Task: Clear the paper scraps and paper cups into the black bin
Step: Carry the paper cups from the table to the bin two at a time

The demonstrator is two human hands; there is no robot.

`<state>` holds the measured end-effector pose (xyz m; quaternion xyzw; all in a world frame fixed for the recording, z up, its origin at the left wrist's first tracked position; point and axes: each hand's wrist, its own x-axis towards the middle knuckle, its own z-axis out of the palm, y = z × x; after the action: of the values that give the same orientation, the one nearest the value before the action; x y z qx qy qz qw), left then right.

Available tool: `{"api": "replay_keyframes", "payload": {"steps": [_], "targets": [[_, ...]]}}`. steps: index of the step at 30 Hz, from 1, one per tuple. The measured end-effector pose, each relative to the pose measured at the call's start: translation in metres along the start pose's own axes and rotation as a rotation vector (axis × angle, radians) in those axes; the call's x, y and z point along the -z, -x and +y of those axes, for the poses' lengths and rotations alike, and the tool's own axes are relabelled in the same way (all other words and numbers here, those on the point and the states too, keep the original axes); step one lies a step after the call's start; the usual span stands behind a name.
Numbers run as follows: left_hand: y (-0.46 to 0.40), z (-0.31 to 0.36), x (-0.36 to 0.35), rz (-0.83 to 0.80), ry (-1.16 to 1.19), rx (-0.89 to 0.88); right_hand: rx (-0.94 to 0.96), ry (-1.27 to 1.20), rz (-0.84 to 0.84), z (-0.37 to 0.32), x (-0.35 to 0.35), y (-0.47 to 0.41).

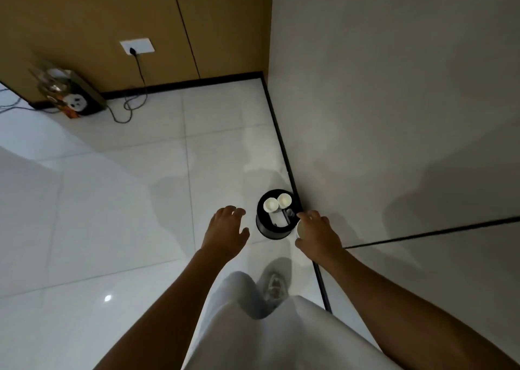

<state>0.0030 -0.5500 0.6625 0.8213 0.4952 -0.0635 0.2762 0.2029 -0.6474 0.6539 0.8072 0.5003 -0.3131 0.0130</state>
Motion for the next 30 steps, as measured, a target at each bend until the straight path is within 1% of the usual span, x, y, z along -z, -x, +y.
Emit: {"api": "replay_keyframes", "payload": {"steps": [4,7,12,15,18,25,30], "targets": [[-0.046,-0.015,0.006,-0.052,0.008,0.047,-0.004,-0.052,-0.063,-0.009,0.005,-0.048],[-0.082,-0.024,0.006,-0.114,0.009,0.035,-0.047,-0.061,-0.081,-0.015,0.008,-0.083],[-0.135,-0.038,-0.007,-0.178,0.012,0.004,-0.117,-0.090,-0.096,-0.016,0.000,-0.134],[-0.164,-0.051,-0.026,-0.183,0.027,0.027,-0.095,-0.081,-0.070,-0.011,-0.016,-0.172],[-0.193,-0.066,-0.055,-0.177,0.076,0.078,-0.077,-0.087,-0.055,-0.005,-0.047,-0.216],[-0.260,-0.111,-0.155,-0.159,0.147,0.159,-0.102,-0.115,-0.068,0.023,-0.154,-0.323],[-0.289,-0.140,-0.221,-0.155,0.229,0.217,-0.108,-0.114,-0.061,0.045,-0.222,-0.377]]}}
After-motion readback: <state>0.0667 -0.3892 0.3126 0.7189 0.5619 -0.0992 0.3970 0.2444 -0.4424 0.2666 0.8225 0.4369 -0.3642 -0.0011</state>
